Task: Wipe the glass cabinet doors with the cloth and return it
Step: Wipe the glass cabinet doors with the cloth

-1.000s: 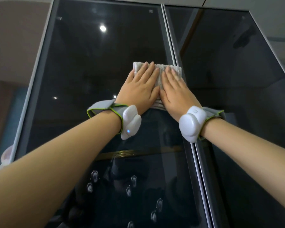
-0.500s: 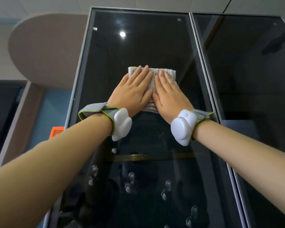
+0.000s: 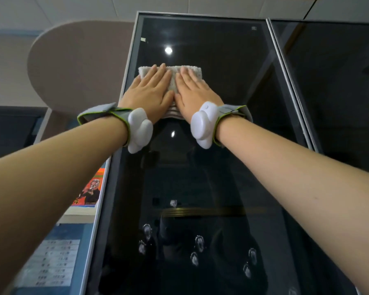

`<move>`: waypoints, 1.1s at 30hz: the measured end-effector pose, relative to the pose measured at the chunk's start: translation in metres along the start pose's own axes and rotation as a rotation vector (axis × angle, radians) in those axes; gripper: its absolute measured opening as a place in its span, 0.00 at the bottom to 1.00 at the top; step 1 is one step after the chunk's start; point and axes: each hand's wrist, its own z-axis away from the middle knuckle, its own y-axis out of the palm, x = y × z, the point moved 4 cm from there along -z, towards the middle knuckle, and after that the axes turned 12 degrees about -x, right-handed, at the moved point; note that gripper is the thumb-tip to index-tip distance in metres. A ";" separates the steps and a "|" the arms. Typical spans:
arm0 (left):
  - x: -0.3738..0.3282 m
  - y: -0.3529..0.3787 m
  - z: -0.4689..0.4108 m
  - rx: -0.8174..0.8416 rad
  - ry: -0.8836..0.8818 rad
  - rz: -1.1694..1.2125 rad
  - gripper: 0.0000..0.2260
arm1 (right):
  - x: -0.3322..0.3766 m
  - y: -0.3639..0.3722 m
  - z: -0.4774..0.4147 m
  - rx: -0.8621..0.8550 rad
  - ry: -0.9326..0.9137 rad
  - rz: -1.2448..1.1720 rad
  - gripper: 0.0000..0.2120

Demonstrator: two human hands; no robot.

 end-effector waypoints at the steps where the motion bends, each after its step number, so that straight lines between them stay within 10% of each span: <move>1: -0.008 0.003 -0.005 0.002 0.011 0.010 0.24 | -0.009 -0.001 0.002 -0.004 0.024 0.006 0.25; 14: -0.094 0.021 0.015 -0.023 0.140 0.069 0.23 | -0.057 -0.018 0.085 -0.030 0.136 0.057 0.25; 33: 0.000 -0.025 0.131 -0.002 0.017 0.042 0.24 | 0.078 0.001 0.113 0.010 -0.016 -0.055 0.26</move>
